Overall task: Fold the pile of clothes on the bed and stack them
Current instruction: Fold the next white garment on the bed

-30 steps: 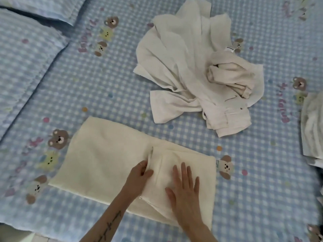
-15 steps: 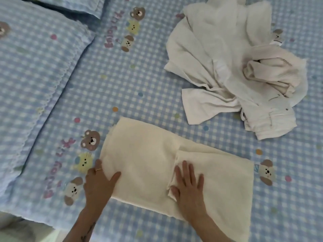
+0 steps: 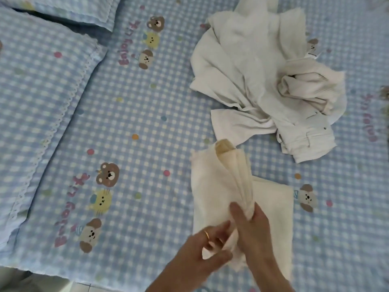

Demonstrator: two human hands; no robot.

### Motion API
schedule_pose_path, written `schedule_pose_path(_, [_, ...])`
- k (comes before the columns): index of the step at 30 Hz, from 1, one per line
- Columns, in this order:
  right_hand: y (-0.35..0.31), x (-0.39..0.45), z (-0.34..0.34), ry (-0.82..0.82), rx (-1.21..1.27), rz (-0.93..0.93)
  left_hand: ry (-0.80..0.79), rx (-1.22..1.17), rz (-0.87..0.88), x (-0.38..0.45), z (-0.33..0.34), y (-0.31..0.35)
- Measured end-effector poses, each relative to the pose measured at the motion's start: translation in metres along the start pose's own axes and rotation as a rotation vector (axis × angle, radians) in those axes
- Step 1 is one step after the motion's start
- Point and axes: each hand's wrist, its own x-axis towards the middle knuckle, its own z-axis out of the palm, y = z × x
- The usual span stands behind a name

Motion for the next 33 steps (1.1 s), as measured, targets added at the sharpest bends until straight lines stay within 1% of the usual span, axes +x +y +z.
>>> schedule_pose_path(1, [0.009, 0.012, -0.028, 0.040, 0.035, 0.051, 0.095, 0.045, -0.015, 0.006, 0.004, -0.006])
schedule_pose_path(3, [0.038, 0.036, -0.071, 0.084, 0.039, 0.174, 0.335, 0.138, -0.125, 0.023, 0.006, -0.026])
schedule_pose_path(4, [0.056, 0.047, -0.088, 0.086, 0.021, 0.220, 0.388, 0.214, -0.188, 0.034, 0.008, -0.035])
schedule_pose_path(6, [0.093, 0.067, -0.108, 0.062, -0.020, 0.272, 0.354, 0.311, -0.292, 0.057, 0.016, -0.051])
schedule_pose_path(9, [0.132, 0.086, -0.114, 0.044, -0.169, 0.294, 0.282, 0.283, -0.373, 0.087, 0.027, -0.070])
schedule_pose_path(11, [0.146, 0.094, -0.115, 0.130, -0.306, 0.256, 0.286, 0.261, -0.392, 0.101, 0.032, -0.078])
schedule_pose_path(13, [0.154, 0.099, -0.113, 0.273, -0.427, 0.230, 0.355, 0.187, -0.431, 0.110, 0.034, -0.082])
schedule_pose_path(14, [0.154, 0.100, -0.114, 0.316, -0.421, 0.249, 0.386, 0.167, -0.445, 0.112, 0.035, -0.083])
schedule_pose_path(16, [0.151, 0.100, -0.116, 0.273, -0.278, 0.278, 0.418, 0.159, -0.461, 0.114, 0.037, -0.082])
schedule_pose_path(18, [0.149, 0.099, -0.116, 0.152, -0.130, 0.253, 0.447, 0.193, -0.447, 0.112, 0.040, -0.076])
schedule_pose_path(19, [0.147, 0.098, -0.119, 0.113, -0.112, 0.213, 0.475, 0.218, -0.420, 0.111, 0.044, -0.071])
schedule_pose_path(21, [0.141, 0.097, -0.134, 0.113, -0.123, 0.113, 0.538, 0.251, -0.364, 0.107, 0.057, -0.053])
schedule_pose_path(23, [0.131, 0.097, -0.161, 0.164, -0.163, 0.019, 0.548, 0.251, -0.306, 0.106, 0.080, -0.029])
schedule_pose_path(25, [0.119, 0.102, -0.210, 0.236, -0.184, -0.053, 0.519, 0.230, -0.231, 0.115, 0.119, 0.003])
schedule_pose_path(28, [0.094, 0.121, -0.308, 0.314, -0.200, -0.105, 0.452, 0.166, -0.112, 0.152, 0.191, 0.055])
schedule_pose_path(33, [0.055, 0.177, -0.490, 0.450, -0.252, -0.208, 0.334, 0.075, 0.065, 0.249, 0.336, 0.142])
